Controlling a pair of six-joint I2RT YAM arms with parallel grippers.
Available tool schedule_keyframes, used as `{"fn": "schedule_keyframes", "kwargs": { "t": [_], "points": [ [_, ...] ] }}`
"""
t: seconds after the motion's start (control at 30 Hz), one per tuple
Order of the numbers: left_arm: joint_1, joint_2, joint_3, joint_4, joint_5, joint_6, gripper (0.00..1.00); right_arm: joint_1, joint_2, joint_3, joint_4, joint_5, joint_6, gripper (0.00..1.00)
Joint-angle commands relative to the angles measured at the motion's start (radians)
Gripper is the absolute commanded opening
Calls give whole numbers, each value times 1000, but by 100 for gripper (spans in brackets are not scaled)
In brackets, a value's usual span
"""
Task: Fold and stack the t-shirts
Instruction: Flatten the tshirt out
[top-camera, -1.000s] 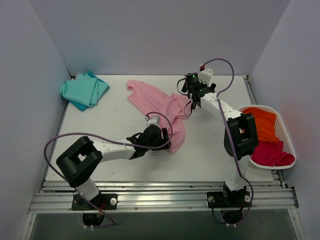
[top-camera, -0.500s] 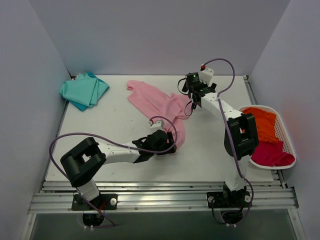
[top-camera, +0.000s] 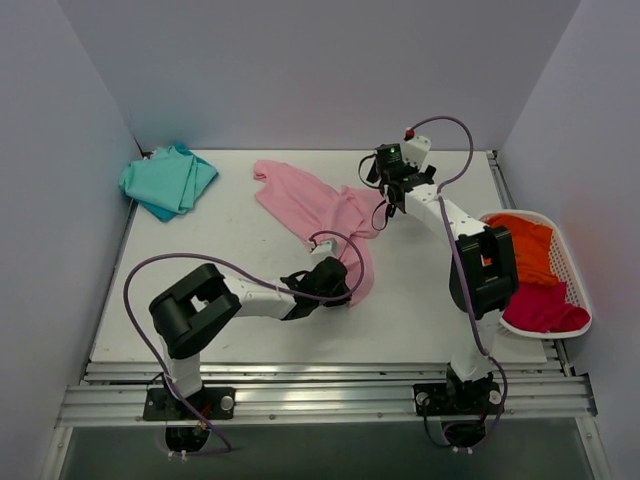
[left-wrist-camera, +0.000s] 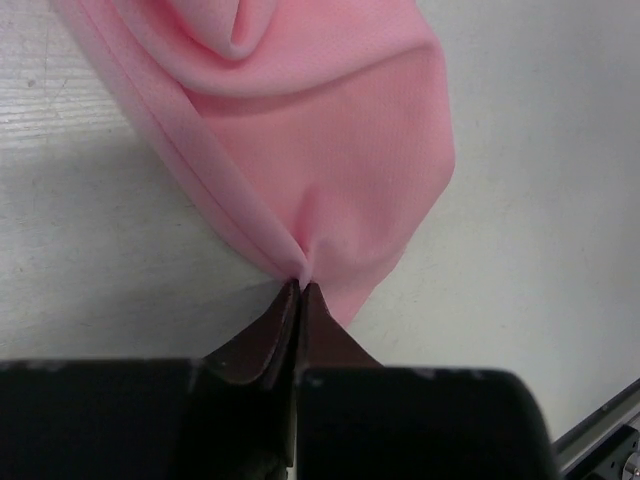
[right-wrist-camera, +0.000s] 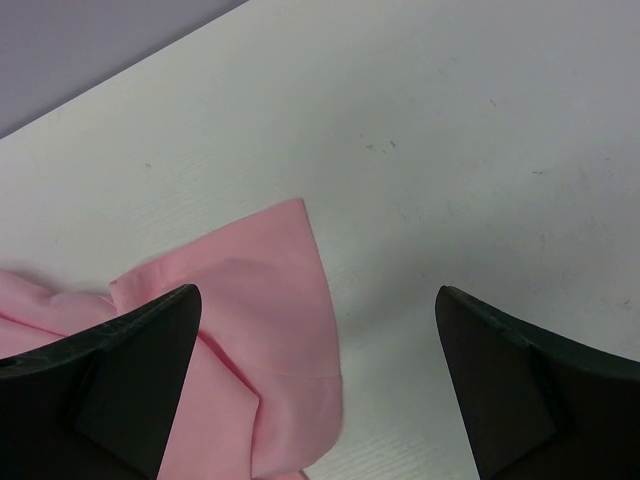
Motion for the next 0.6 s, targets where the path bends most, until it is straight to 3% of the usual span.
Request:
{"fn": "schedule_keyframes", "kwargs": {
  "t": [0.0,0.07,0.2,0.33,0.57],
  "points": [
    [6,13,15,24,8,26,2,-14,-12,7,15,11,10,100],
    [8,-48,-21,12,-4,32,2,-16,-12,4,15,8,12,100],
    [2,-281,-181,-135,-214,1,2,-5,-38,-11,36,-41,19,99],
    [13,-470,-341,-226,-311,-45,2,62,-58,-46,117,-121,21,97],
    [23,-400,-370,-212,-314,-63,2,216,61,58,125,-221,68,93]
  ]
}}
